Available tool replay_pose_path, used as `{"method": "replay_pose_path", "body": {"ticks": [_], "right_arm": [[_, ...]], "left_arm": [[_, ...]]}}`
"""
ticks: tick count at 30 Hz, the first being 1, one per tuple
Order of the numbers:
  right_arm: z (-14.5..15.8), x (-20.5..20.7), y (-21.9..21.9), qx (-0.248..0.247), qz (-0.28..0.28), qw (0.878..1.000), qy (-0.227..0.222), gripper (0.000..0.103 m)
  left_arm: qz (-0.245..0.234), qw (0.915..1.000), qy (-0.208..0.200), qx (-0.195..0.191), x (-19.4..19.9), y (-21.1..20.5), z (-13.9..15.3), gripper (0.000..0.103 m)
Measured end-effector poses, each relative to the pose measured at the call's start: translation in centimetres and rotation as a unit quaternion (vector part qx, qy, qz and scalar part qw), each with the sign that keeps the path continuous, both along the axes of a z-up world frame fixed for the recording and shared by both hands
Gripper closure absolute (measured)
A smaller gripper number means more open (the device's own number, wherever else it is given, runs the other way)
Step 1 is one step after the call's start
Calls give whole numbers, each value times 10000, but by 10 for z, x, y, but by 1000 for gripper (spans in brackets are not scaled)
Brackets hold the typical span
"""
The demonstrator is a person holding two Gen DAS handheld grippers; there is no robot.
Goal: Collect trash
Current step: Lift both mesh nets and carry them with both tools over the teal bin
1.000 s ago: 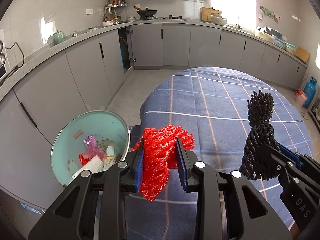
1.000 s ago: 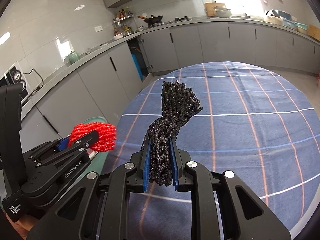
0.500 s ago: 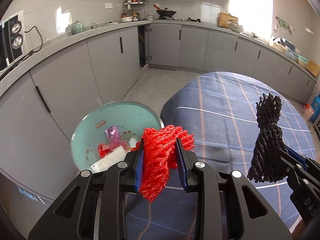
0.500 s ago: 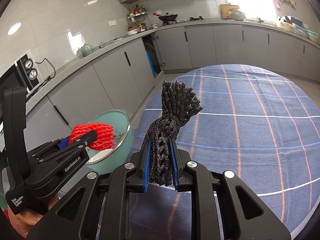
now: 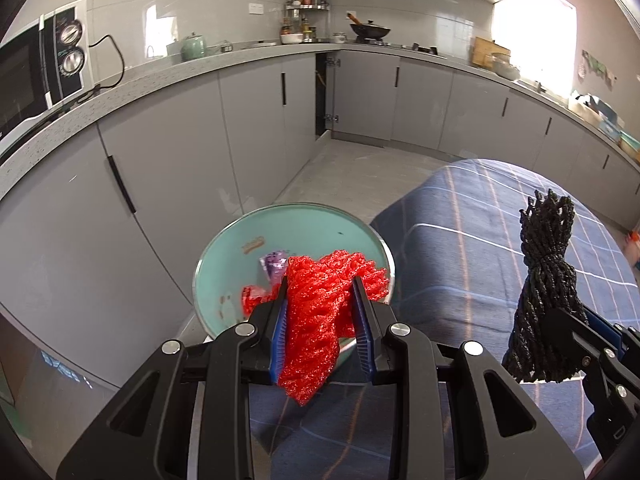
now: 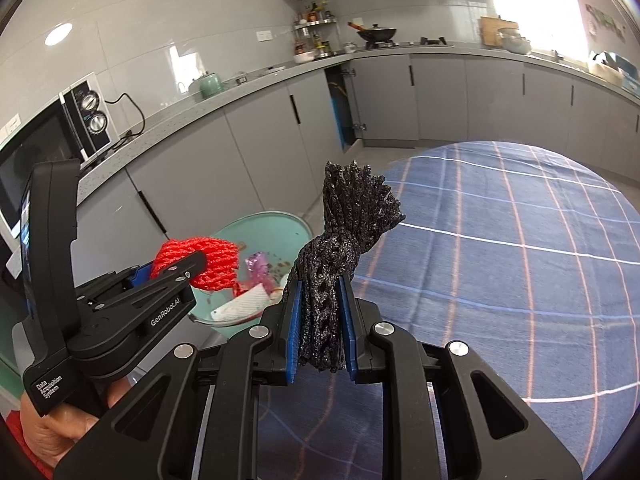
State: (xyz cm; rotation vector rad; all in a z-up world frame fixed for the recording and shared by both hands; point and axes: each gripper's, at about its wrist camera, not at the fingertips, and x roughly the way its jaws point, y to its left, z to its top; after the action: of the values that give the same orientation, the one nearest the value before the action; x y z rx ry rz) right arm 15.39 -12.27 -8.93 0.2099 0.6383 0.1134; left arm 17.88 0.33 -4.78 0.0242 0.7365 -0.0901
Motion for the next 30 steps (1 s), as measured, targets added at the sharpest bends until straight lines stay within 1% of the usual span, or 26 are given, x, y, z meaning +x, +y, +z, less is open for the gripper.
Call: {"method": "replay_pose_path", "body": {"ticks": [12, 19, 30], "right_arm": [[4, 20, 38, -15, 394, 9992, 18, 84], [5, 28, 50, -39, 541, 9985, 9, 84], [9, 44, 62, -85, 645, 9979, -45, 84]], "left_arm": [[301, 9995, 36, -105, 7, 28, -3, 74], [442, 9989, 37, -151, 14, 45, -5, 74], [577, 9982, -23, -176, 23, 56, -1, 74]]}}
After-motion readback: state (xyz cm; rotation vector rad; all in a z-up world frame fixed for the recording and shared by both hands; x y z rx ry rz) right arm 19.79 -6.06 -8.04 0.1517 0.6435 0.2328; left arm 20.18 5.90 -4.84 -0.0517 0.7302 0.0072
